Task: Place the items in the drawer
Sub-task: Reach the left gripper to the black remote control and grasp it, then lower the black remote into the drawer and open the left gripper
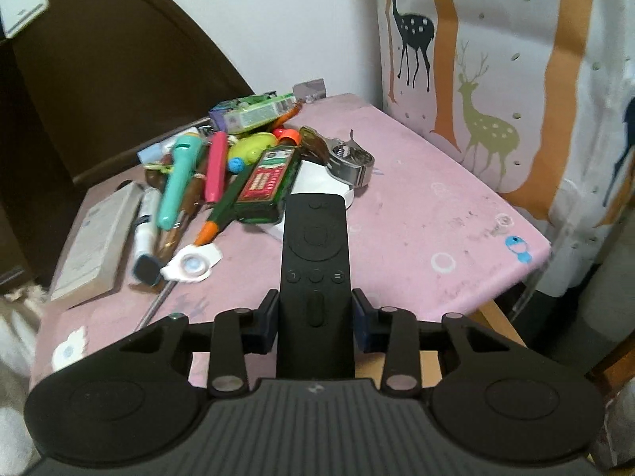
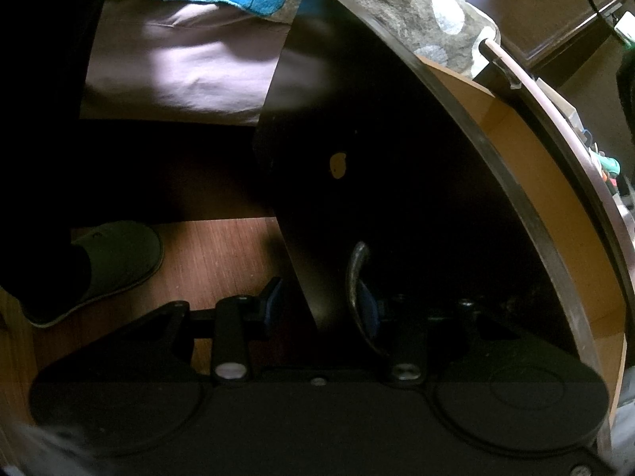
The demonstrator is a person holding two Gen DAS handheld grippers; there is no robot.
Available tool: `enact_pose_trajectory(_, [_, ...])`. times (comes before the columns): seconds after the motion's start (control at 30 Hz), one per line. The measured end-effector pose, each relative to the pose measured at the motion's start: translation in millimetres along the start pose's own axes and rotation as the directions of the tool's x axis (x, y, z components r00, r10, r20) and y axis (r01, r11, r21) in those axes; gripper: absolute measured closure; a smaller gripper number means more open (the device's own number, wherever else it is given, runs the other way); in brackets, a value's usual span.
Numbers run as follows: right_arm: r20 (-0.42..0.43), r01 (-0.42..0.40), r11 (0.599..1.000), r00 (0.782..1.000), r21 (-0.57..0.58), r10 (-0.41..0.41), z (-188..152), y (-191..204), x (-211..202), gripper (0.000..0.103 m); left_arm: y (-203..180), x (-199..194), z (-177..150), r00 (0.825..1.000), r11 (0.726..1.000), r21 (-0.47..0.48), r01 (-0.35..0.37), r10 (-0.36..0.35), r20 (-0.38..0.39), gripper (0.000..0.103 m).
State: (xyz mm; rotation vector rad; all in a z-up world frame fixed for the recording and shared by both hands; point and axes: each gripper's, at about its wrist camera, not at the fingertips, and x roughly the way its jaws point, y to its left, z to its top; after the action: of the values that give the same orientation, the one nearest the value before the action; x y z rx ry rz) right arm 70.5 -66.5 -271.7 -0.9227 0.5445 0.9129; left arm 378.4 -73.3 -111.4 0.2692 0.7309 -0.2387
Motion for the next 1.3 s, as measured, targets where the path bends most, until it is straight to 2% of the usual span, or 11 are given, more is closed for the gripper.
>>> enact_pose_trajectory(0.2, [-0.002,0.002,1.000,1.000,0.001,-0.002,0.5,0.5,0.4,0.061,6.8,-48.5,-27.4,1.000,0.999,0.025,0.027,-0.027,0.000,0.068])
enact_pose_trajectory(0.43, [-0.006,0.006,1.000,1.000,-0.005,-0.006,1.1,1.9,1.0,0.061,-3.0,-72.8,-73.0,0.995,0.995,0.060,0.080,-0.075,-0.072,0.068])
enact_pose_trajectory(0.63, [-0.005,0.007,1.000,1.000,-0.003,-0.007,1.2,2.0,0.9,0.061,-18.5,-38.3,-100.6,0.973,0.987,0.084,0.136,-0.117,-0.200,0.068])
enact_pose_trajectory(0.73, [-0.006,0.007,1.000,1.000,-0.004,-0.007,1.3,2.0,1.1,0.061,-27.9,-14.2,-108.5,0.957,0.982,0.104,0.160,-0.128,-0.261,0.068])
enact_pose_trajectory(0.9, [-0.005,0.006,1.000,1.000,-0.008,-0.006,1.1,2.0,1.2,0.061,-54.6,26.5,-117.0,0.921,0.964,0.149,0.221,-0.156,-0.358,0.068])
enact_pose_trajectory(1.1, [-0.002,0.005,1.000,1.000,-0.010,-0.005,1.0,2.0,1.1,0.061,-85.9,58.9,-120.6,0.895,0.951,0.165,0.261,-0.175,-0.409,0.068])
enact_pose_trajectory(1.3, [0.000,0.005,1.000,1.000,-0.010,-0.005,0.7,2.5,1.1,0.061,-100.5,74.9,-122.6,0.889,0.946,0.189,0.264,-0.162,-0.429,0.068])
